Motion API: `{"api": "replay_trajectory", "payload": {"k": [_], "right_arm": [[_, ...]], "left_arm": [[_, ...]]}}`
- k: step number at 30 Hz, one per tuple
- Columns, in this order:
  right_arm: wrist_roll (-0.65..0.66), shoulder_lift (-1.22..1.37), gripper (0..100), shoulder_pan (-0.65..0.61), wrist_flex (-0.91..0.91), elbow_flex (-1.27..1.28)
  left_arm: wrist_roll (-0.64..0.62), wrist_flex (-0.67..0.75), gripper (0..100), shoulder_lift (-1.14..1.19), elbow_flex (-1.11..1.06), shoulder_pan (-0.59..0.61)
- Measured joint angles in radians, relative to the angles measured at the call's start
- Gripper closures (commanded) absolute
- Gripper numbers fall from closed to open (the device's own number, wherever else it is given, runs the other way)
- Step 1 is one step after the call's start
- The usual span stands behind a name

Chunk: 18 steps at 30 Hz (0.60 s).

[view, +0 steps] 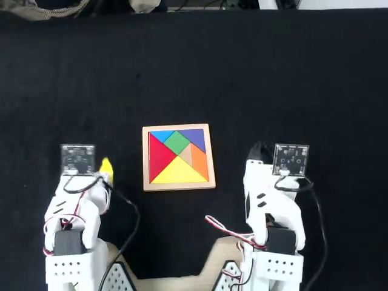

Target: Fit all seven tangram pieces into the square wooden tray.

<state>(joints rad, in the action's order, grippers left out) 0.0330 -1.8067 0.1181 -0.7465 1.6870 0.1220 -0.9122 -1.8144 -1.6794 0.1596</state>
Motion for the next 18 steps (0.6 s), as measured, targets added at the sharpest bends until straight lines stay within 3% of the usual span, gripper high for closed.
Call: {"api": "replay_trajectory", "payload": {"k": [5,9,14,18], "right_arm": [[0.002,0.0,98.6,-0.002,-0.281,0.0],[0.003,0.0,98.6,-0.002,-0.509,0.0],[0.003,0.0,98.6,-0.002,-0.545,0.0],[0.003,0.0,98.6,-0.011,-0.545,0.0]], "left_arm": [[0.055,-0.178,85,0.0,0.0,0.0],[-0.051,-0.259,85,0.0,0.0,-0.011],[-0.219,-0.338,86,-0.002,0.0,-0.009],[-0.249,-0.356,86,-0.002,0.0,-0.009]]}}
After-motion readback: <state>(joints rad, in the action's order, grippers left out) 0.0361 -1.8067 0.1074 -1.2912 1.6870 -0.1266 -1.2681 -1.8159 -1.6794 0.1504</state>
